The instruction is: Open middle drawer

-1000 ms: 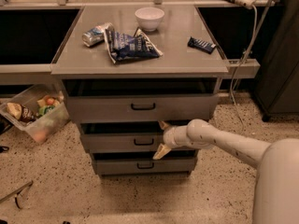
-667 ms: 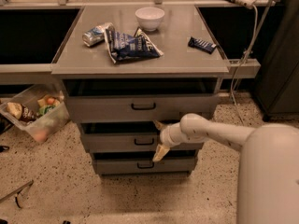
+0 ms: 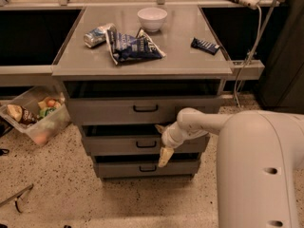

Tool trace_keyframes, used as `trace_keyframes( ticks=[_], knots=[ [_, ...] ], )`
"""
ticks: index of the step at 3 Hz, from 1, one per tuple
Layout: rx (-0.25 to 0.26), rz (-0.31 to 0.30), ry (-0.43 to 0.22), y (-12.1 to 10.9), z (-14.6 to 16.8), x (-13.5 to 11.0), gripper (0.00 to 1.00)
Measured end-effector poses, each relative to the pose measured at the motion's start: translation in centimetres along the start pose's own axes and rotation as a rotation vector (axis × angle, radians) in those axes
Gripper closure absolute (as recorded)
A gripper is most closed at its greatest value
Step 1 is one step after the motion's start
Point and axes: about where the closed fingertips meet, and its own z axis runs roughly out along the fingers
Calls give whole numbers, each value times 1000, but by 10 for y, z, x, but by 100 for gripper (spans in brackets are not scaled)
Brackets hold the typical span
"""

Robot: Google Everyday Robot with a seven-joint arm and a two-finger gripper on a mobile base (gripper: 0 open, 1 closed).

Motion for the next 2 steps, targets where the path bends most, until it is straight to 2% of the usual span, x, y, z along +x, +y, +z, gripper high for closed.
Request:
trace_keyframes(
  ticks=[1,2],
  knots=[
    [-4,2,2,1,0,1,0],
    [-40,-6,39,5,20,4,0]
  ],
)
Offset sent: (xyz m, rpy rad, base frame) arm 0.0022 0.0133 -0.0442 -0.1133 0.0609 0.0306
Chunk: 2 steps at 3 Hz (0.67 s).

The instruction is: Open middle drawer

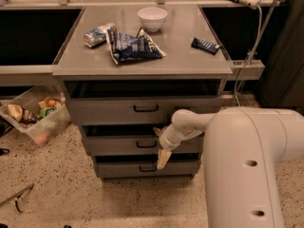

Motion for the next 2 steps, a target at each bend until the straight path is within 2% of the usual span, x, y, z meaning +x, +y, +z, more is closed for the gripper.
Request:
trace_keyframes(
  ticks=[1,2],
  knots=[
    [-62,7,42,7,20,10,0],
    [-65,6,42,8,20,9,0]
  ],
)
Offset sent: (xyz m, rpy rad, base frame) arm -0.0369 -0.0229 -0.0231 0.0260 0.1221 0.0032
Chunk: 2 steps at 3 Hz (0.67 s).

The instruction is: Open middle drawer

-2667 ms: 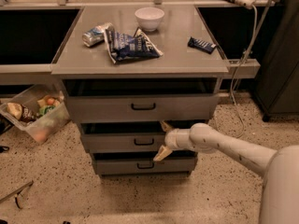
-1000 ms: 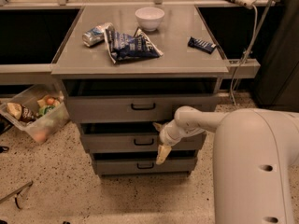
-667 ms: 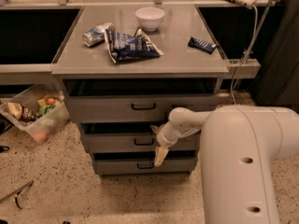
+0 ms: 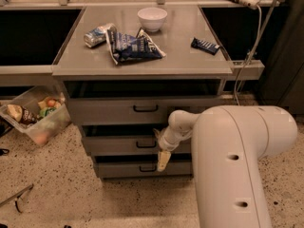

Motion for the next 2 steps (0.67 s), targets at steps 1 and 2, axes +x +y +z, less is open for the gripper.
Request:
trace_keyframes(
  ticks=[1,2],
  knots=[
    [-42,15,-10,11,-1,1,0],
    [-43,16,-10,11,-5,0,0]
  ],
)
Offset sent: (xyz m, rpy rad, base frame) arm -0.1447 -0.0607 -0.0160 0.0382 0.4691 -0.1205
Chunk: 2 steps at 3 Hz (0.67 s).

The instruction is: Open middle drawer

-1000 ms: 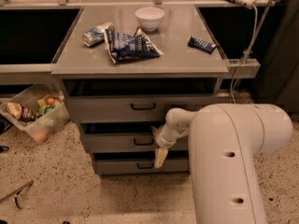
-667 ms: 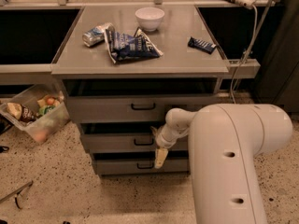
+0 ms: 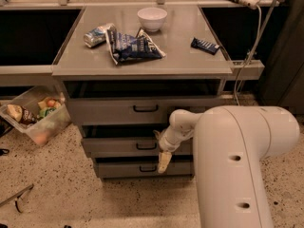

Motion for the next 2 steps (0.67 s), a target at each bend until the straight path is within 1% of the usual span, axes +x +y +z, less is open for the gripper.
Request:
trace_keyframes(
  ticks=[1,2],
  knots=[
    [-30,34,-12,15,-7,1,0],
    [-31,33,-13,16,-6,1,0]
  ],
)
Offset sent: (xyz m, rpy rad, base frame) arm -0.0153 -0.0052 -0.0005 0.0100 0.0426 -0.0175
